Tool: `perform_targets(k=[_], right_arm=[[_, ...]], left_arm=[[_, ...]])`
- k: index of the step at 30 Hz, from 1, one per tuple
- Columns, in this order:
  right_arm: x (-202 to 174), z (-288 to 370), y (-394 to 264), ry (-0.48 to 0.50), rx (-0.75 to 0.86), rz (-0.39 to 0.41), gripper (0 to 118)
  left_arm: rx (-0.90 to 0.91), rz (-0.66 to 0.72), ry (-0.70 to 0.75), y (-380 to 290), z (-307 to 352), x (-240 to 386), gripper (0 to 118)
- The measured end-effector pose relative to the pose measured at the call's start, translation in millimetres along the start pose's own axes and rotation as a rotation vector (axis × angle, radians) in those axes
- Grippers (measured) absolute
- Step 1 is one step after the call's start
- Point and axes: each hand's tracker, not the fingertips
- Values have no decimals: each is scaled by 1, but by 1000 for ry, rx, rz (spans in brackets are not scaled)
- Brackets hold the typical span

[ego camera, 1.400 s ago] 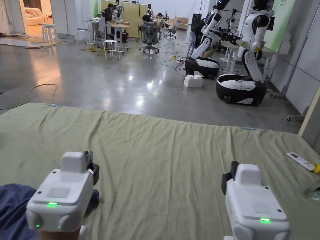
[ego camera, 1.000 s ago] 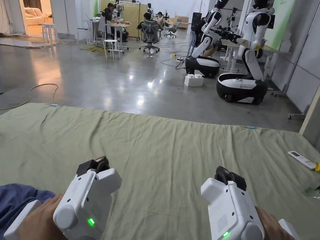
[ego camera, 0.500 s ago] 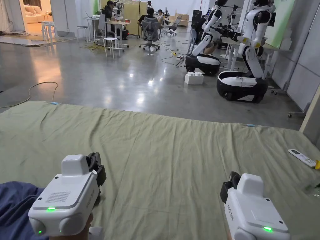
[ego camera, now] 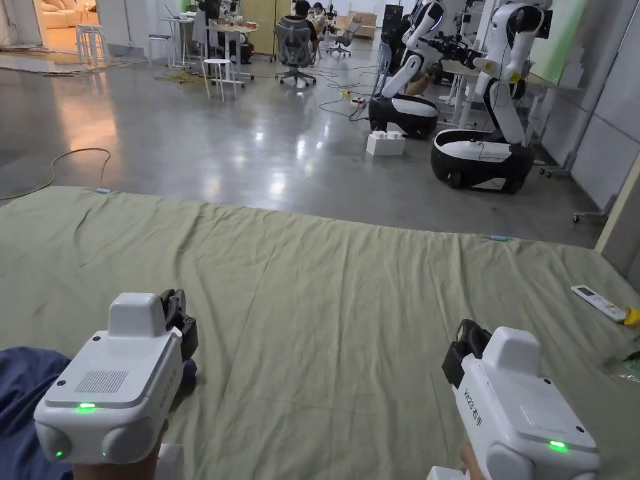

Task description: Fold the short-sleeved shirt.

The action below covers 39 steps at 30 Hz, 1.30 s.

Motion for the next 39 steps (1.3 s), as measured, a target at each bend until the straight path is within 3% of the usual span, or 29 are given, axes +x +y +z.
perform_targets(k=[9,20,22,25,27,30,33,37,39], right_arm=[[-13,-1,0,135,-3,-11,1],[-42,-19,-13,125,-60,87,1],[-45,-21,-16,125,-71,89,1],[-49,-26,-21,126,-87,95,1],[-50,-30,-25,126,-101,107,1],[-51,-34,-31,122,-116,118,1],[-50,-39,-38,119,-131,128,1],[-50,-37,-42,110,-149,140,1],[-49,-35,-42,106,-152,142,1]], left_arm=[[-102,-36,27,-5,18,-43,7],[-503,21,212,-46,13,-177,8],[-569,54,228,-55,4,-200,17],[-677,57,248,-77,-13,-226,74],[-738,89,208,-91,-23,-238,89],[-839,165,121,-116,-39,-243,94],[-931,234,129,-142,-54,-240,94],[-937,101,199,-162,-58,-225,93],[-957,29,232,-165,-59,-213,83]])
